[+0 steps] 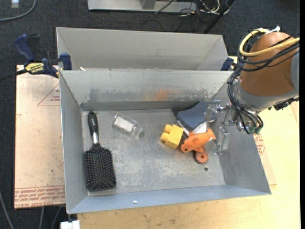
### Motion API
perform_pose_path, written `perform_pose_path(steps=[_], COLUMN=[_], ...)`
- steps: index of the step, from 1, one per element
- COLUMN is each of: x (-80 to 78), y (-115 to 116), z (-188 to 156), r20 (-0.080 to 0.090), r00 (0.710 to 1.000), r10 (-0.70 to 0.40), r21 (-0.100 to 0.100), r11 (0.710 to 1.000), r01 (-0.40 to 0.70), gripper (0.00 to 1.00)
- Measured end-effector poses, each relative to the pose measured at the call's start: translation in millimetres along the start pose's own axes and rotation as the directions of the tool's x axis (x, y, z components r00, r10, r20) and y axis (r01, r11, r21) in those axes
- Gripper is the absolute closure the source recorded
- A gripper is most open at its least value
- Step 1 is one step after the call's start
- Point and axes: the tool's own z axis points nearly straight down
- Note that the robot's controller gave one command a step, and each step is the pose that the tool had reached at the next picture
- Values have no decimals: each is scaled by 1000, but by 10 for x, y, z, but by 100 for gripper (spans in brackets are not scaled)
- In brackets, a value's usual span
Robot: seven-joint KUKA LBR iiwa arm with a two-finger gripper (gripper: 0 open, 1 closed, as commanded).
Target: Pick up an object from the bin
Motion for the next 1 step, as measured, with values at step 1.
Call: perform_pose_path(steps=[1], x=[-12], y=[4], z=[-48], r20=[7], r00=[1000], r10=[-3], r21=[1], r11=[1000], r01=[3], gripper=[0])
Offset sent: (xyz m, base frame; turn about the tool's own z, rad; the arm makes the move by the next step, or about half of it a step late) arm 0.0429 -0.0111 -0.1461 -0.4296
